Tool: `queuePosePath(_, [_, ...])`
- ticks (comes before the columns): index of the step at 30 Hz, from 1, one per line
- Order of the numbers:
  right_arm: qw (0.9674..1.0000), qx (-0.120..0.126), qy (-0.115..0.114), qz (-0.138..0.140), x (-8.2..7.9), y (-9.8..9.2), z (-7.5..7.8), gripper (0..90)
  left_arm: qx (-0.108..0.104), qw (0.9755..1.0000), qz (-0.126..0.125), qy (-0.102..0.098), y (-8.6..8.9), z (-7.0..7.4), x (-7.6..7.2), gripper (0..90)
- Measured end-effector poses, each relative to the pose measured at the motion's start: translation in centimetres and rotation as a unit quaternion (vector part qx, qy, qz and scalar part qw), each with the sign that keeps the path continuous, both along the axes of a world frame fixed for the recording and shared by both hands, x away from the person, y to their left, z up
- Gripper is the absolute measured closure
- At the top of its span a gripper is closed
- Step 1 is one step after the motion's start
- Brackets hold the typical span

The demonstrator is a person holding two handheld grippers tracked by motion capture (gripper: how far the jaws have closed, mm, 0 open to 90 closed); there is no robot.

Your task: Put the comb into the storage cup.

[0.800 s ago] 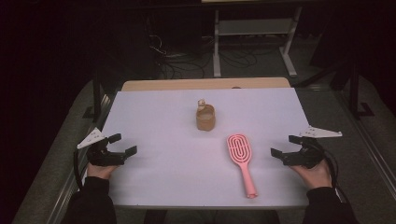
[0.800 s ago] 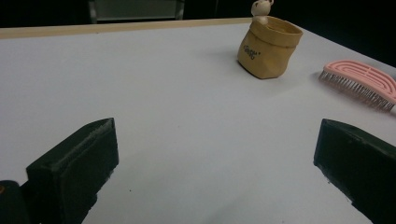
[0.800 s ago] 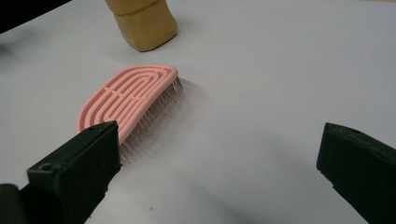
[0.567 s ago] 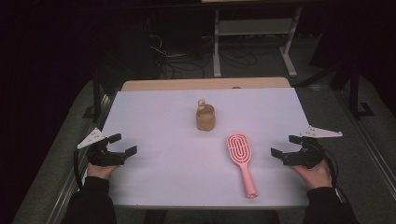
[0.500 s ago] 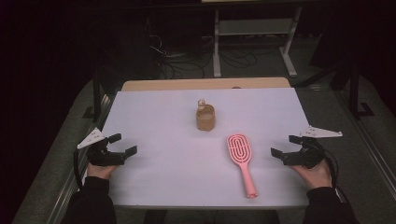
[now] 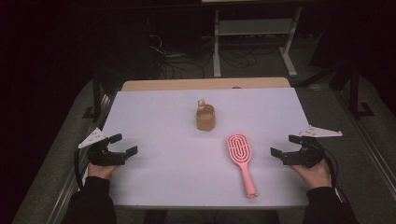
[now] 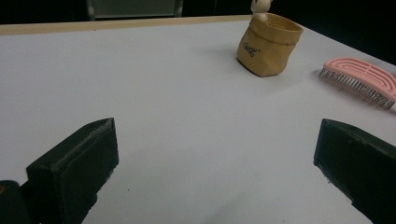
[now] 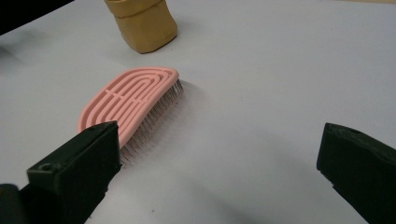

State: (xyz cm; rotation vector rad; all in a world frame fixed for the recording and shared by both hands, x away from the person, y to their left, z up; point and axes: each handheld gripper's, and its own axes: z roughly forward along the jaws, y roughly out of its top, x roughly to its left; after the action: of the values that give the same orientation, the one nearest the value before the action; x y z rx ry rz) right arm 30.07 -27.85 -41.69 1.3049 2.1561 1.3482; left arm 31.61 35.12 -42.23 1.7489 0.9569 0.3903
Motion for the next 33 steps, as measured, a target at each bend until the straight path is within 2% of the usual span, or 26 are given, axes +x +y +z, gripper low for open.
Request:
queuePosePath(4, [1.0000,0.000,-0.006,0.000,-0.2,0.1,0.5,0.0,-0.002,1.0000,0.001,-0.001,0.0,0.0,0.0,0.0])
queuePosePath(11, [1.0000,-0.002,-0.004,0.003,-0.3,0.4,0.8,0.0,-0.002,1.0000,0.000,-0.002,0.0,0.0,0.0,0.0])
queuePosePath(33, [0.9986,-0.014,-0.010,0.051,-1.1,3.0,1.5,0.0,0.000,1.0000,-0.001,-0.003,0.0,0.0,0.0,0.0])
